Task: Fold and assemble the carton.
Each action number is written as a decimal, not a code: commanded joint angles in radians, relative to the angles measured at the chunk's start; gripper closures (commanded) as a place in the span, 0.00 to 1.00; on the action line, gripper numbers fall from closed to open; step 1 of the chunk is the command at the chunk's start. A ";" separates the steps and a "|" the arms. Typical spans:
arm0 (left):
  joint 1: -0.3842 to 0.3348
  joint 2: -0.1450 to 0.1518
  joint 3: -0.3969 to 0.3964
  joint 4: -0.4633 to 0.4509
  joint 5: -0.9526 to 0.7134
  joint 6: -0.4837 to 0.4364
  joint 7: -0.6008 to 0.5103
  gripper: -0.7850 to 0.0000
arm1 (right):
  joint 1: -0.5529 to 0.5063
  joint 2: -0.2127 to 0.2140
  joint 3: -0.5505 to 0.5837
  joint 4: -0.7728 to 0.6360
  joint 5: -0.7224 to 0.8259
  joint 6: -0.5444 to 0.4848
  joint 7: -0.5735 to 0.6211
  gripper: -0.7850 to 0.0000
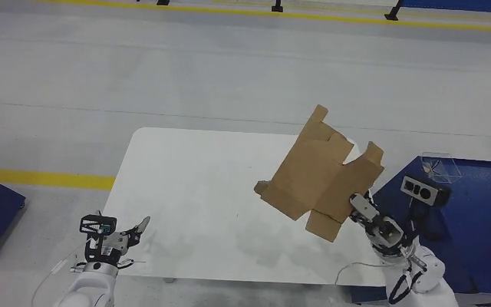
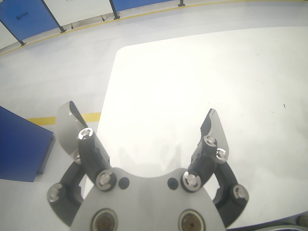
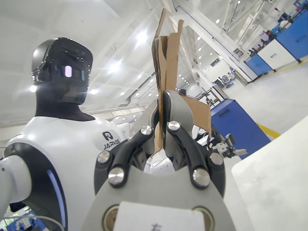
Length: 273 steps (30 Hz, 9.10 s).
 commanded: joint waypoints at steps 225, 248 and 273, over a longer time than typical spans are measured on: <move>-0.529 0.066 0.345 0.261 -1.832 -0.047 -1.536 1.00 | -0.066 0.138 -0.506 0.208 -0.068 0.455 -0.023 1.00; -0.466 0.067 0.302 0.202 -2.018 -0.229 -1.311 1.00 | -0.127 0.150 -0.314 0.197 -0.040 0.299 -0.129 0.00; -0.545 -0.066 0.626 0.423 -2.334 -0.615 -1.064 1.00 | -0.105 0.112 -0.428 0.253 -0.224 0.066 -0.260 0.29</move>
